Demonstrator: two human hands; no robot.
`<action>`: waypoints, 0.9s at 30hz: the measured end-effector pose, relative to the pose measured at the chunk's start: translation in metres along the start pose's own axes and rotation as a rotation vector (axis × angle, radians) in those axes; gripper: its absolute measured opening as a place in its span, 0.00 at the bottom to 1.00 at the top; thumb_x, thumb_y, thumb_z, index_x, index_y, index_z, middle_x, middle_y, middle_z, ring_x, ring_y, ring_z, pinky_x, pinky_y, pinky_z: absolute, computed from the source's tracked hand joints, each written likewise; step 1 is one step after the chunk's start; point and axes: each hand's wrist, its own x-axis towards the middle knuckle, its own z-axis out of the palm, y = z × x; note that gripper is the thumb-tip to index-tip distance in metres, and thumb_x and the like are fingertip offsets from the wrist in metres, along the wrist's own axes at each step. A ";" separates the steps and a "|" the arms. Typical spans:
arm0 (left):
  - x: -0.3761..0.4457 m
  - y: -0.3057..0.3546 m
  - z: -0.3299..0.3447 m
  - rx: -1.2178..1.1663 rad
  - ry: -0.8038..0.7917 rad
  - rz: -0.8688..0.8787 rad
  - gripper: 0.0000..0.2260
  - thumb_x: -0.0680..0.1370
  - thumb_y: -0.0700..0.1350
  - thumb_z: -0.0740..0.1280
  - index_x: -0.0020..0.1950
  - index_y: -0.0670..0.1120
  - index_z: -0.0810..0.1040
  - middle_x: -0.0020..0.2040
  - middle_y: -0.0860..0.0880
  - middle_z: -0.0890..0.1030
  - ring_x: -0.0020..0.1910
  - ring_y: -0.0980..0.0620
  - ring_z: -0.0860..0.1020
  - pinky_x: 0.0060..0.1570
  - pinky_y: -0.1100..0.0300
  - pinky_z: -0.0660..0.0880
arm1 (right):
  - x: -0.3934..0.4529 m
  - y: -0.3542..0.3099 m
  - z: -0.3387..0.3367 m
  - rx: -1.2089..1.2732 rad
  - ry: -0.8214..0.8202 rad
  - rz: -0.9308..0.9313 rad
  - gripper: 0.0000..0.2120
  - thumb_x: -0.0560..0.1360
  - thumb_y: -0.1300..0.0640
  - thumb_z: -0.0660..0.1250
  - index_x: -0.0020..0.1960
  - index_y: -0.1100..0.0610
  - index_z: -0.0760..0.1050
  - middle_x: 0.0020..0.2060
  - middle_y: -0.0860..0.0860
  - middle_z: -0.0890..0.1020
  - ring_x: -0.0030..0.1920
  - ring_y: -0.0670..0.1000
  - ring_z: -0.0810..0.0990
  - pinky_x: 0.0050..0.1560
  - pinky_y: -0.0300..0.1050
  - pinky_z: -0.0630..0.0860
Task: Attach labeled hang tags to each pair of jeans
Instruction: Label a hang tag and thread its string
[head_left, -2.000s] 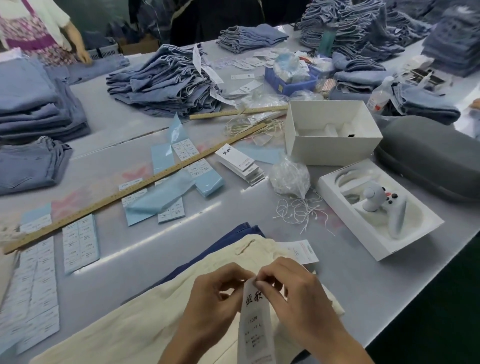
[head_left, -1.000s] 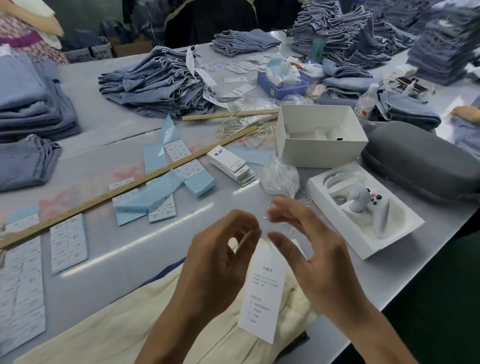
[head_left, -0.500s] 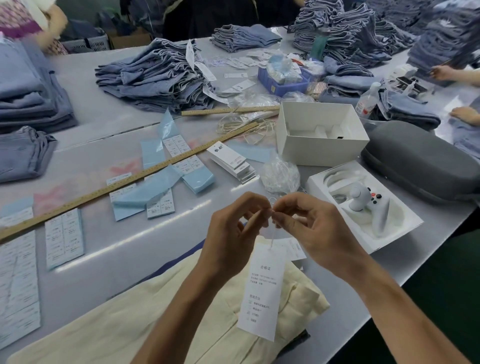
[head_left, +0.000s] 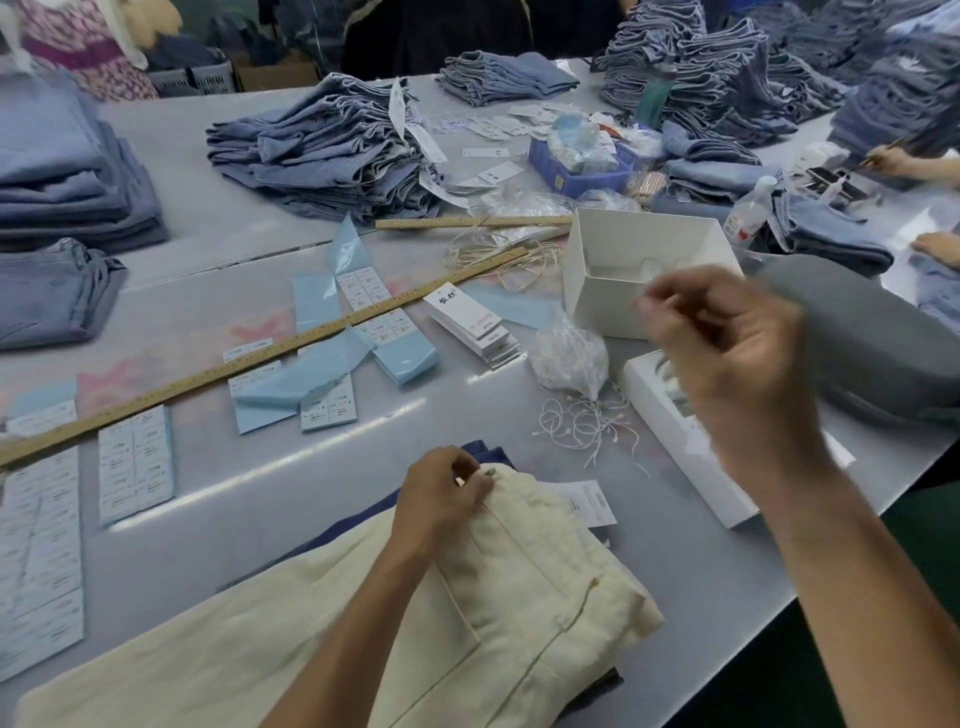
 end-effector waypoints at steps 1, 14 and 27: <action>0.001 0.001 -0.004 -0.057 0.000 -0.026 0.05 0.75 0.49 0.76 0.44 0.52 0.82 0.42 0.56 0.81 0.42 0.57 0.78 0.40 0.69 0.73 | -0.008 0.007 0.014 -0.067 -0.059 0.005 0.02 0.76 0.57 0.71 0.45 0.54 0.81 0.30 0.54 0.77 0.28 0.47 0.70 0.27 0.40 0.68; -0.001 -0.007 -0.051 -0.350 -0.347 0.032 0.07 0.81 0.41 0.69 0.46 0.47 0.86 0.38 0.54 0.84 0.37 0.59 0.77 0.38 0.66 0.73 | -0.112 0.098 0.129 -0.583 -0.309 0.343 0.04 0.76 0.54 0.68 0.44 0.52 0.82 0.40 0.50 0.84 0.43 0.54 0.79 0.42 0.48 0.72; 0.005 -0.016 -0.041 -0.155 -0.168 0.200 0.08 0.77 0.40 0.73 0.44 0.52 0.86 0.41 0.55 0.85 0.44 0.55 0.81 0.49 0.58 0.79 | -0.111 0.097 0.136 -0.326 -0.159 0.526 0.02 0.74 0.54 0.73 0.44 0.50 0.84 0.38 0.48 0.85 0.43 0.52 0.81 0.45 0.50 0.77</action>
